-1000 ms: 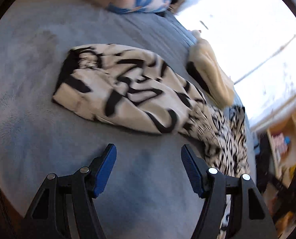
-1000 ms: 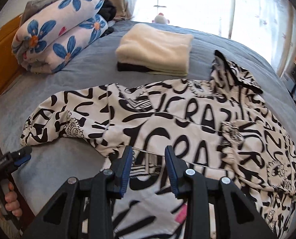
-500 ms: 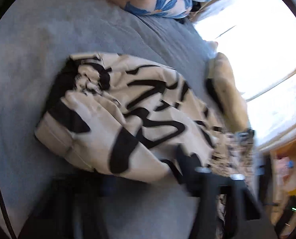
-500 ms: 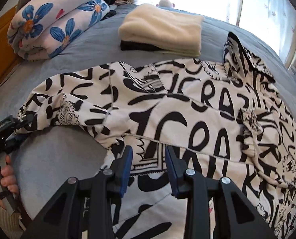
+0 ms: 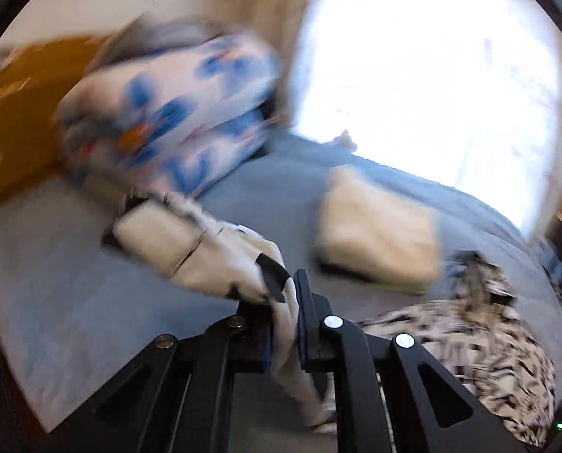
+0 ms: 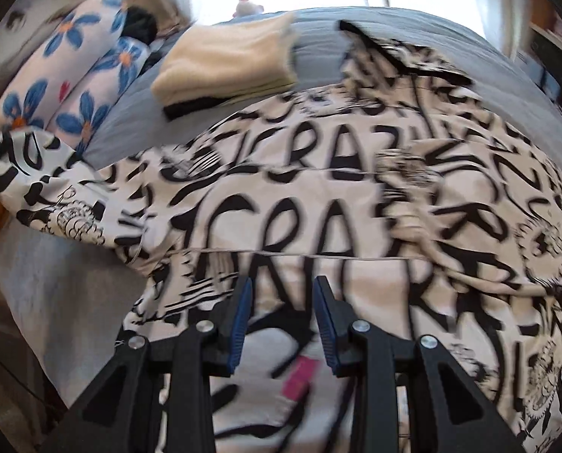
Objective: Fold large clothes
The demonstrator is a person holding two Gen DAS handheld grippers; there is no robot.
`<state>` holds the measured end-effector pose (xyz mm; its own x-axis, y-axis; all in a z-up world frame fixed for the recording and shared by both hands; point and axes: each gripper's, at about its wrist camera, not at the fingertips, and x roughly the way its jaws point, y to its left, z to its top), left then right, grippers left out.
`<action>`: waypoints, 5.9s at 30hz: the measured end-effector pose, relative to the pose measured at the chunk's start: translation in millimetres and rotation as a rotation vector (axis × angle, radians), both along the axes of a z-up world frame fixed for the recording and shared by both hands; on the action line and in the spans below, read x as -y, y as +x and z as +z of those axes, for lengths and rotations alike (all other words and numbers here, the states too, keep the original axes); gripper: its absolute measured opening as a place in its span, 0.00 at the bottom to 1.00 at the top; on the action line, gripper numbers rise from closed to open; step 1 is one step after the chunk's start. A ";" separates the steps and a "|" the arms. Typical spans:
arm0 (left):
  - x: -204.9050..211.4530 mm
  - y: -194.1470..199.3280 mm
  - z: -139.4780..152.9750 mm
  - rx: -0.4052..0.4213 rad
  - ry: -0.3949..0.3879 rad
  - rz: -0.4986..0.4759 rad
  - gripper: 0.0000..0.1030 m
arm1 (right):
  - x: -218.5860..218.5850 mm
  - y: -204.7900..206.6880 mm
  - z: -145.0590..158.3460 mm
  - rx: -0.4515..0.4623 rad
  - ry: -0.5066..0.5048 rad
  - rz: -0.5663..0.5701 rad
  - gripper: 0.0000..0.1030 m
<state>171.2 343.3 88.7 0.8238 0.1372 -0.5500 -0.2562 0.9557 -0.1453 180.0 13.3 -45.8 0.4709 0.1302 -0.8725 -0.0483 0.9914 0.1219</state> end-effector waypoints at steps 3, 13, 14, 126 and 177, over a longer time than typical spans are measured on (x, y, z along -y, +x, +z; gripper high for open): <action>76.5 15.3 15.7 0.029 0.021 -0.168 0.08 | 35.7 -5.2 7.9 0.023 0.019 -0.067 0.32; 301.8 42.3 -74.9 -0.266 0.019 -0.629 0.41 | 170.6 -32.7 4.3 0.035 0.042 -0.321 0.33; 310.6 40.5 -82.0 -0.282 0.033 -0.642 0.47 | 180.2 -34.5 2.5 0.033 0.049 -0.335 0.33; 170.7 29.1 -199.1 -0.548 -0.126 -0.360 0.20 | 80.7 51.6 -36.4 0.003 -0.002 0.121 0.23; 167.1 -104.1 -76.5 -0.383 -0.016 -0.316 0.55 | 196.4 -78.0 34.5 0.036 -0.002 -0.225 0.58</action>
<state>67.1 176.2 12.2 0.5617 -0.0973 -0.8216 0.0080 0.9937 -0.1122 101.9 -183.1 -11.3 0.5189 0.0165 -0.8547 0.1699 0.9779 0.1220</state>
